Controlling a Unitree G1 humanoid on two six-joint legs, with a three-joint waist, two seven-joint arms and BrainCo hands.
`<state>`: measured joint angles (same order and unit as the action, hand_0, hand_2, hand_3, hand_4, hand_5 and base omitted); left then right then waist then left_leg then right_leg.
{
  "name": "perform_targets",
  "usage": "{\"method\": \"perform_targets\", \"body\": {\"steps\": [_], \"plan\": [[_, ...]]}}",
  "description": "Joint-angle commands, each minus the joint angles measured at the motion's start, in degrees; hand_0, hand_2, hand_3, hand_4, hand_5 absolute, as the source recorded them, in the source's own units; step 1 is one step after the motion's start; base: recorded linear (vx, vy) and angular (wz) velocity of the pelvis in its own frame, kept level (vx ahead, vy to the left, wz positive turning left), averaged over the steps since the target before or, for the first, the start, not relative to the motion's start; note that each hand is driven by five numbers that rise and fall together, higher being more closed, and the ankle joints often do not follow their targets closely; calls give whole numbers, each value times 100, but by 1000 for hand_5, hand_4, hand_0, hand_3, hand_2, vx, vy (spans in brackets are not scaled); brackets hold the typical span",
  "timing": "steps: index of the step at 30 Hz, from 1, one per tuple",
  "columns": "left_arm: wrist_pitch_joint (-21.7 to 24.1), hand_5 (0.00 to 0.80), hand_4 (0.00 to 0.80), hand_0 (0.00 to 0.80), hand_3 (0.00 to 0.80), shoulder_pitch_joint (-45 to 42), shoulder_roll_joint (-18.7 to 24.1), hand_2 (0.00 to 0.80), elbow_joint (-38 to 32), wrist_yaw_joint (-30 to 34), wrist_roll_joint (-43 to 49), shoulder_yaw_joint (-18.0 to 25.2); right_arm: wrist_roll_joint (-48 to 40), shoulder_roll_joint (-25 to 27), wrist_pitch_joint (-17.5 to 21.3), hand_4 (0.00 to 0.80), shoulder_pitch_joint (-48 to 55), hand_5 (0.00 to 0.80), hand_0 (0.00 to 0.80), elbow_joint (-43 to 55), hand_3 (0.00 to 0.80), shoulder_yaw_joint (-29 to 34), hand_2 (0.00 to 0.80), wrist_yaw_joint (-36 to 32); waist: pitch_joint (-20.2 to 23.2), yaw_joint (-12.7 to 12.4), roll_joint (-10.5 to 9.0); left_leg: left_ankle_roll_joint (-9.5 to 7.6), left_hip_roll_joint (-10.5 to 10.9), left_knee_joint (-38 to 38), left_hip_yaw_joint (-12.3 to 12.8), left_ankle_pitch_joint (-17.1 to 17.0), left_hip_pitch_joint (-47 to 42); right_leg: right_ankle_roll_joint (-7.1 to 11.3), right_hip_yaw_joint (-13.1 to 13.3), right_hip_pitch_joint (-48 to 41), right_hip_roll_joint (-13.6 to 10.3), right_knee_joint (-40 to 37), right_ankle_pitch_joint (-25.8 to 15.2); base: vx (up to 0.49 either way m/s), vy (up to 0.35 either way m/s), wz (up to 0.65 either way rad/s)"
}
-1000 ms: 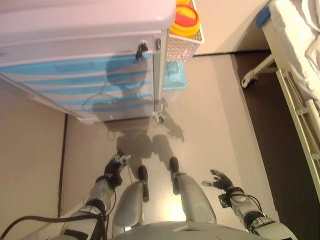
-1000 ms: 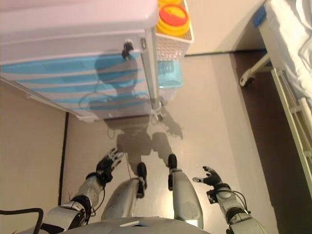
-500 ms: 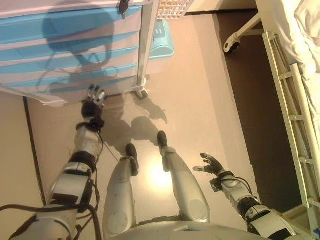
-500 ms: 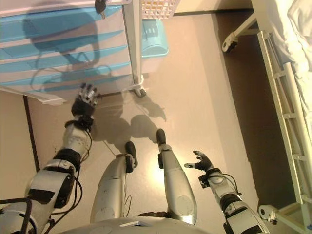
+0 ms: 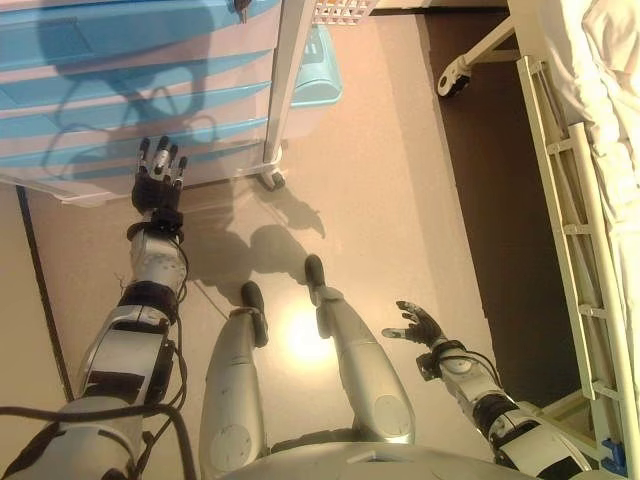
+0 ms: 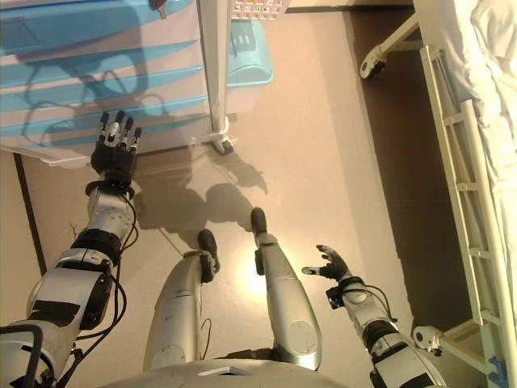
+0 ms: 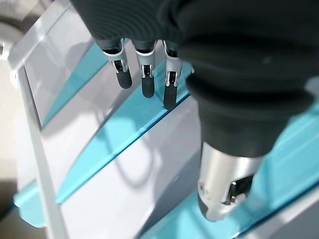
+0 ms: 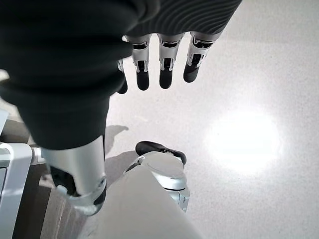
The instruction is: Open the drawer and pick up the medicine
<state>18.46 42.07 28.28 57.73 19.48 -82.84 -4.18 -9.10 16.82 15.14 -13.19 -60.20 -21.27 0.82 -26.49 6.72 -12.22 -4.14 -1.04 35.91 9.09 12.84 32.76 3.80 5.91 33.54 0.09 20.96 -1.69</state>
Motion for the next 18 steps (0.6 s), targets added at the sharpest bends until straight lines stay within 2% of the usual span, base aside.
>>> {"method": "perform_targets", "body": {"steps": [1,10,18], "plan": [[280,0,0,0,0,784,674,0,-361,391,-557,340,-206,68,128,0,360,0,0,171,0,-243,0,94,122,-82,59,-19,334,444,-93,555,86,-55,-68,-614,229,-414,148,4,-60,6],[169,0,0,0,0,1095,993,0,-559,1016,-1044,324,-283,-11,138,0,504,0,0,185,0,-347,0,74,103,-159,-29,-57,358,393,-156,639,-61,-27,-82,-902,254,-576,136,15,-62,4],[66,0,0,0,0,992,1115,0,-910,839,-587,255,-256,-56,97,0,617,0,0,353,0,-310,0,106,108,-243,2,-98,445,226,-204,624,-261,10,-84,-1140,235,-696,109,19,-25,5]]}}
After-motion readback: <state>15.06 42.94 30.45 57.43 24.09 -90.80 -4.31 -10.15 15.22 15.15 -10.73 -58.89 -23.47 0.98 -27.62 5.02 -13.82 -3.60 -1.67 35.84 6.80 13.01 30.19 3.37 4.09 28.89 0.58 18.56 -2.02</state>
